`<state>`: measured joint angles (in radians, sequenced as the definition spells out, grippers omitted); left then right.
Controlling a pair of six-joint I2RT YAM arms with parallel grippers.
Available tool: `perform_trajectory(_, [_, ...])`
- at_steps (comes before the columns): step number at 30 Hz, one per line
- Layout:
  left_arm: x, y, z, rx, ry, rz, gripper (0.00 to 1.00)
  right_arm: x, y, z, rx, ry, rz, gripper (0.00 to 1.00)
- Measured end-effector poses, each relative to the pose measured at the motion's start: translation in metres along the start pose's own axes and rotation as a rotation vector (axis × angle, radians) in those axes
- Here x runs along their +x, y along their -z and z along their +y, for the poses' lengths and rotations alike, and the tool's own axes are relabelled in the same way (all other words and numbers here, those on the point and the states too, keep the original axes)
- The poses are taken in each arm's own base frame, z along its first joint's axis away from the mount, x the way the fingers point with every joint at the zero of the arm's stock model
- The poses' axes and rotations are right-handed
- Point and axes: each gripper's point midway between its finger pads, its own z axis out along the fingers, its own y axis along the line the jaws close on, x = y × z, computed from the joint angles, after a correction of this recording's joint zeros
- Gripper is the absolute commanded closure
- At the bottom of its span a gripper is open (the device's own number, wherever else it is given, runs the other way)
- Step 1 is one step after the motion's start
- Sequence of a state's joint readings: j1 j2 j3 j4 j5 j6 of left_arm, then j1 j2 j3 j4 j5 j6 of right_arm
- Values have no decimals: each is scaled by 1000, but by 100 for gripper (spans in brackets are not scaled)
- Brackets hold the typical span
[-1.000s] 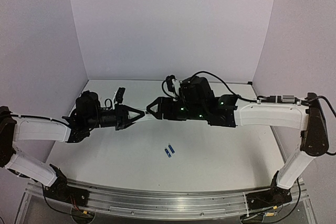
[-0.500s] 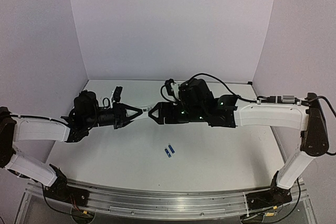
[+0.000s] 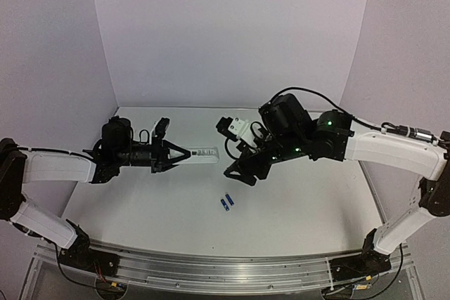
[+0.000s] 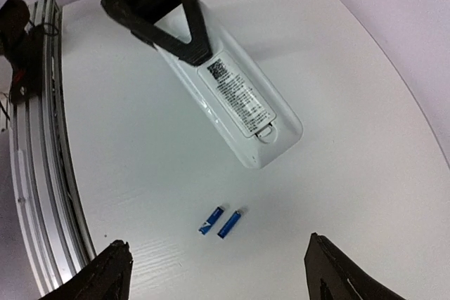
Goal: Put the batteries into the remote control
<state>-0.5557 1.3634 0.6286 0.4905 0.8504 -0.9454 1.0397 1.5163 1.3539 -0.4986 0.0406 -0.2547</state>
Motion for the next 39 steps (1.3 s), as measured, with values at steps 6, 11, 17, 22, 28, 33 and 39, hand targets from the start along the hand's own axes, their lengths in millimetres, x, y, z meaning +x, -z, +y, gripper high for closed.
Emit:
perform_trajectory(6, [23,-6,6,37,55,154,100,17,6,12,-74,169,94,22])
perform_trajectory(11, [32,-7,8,33,77,223,100,11,-8,15,-115,220,117,23])
perform_trajectory(17, [32,-8,5,26,51,242,100,6,-38,19,-160,226,147,26])
perform_trajectory(22, [38,-7,9,11,58,262,100,-1,-54,20,-180,224,151,29])
perform_trajectory(28, [41,-6,10,1,64,269,100,-1,-66,21,-186,224,163,34])
perform_trajectory(33, [42,-6,12,-11,75,269,100,0,-71,21,-188,219,172,35])
perform_trajectory(39, [43,-6,11,-14,84,271,100,0,-76,23,-192,219,179,39])
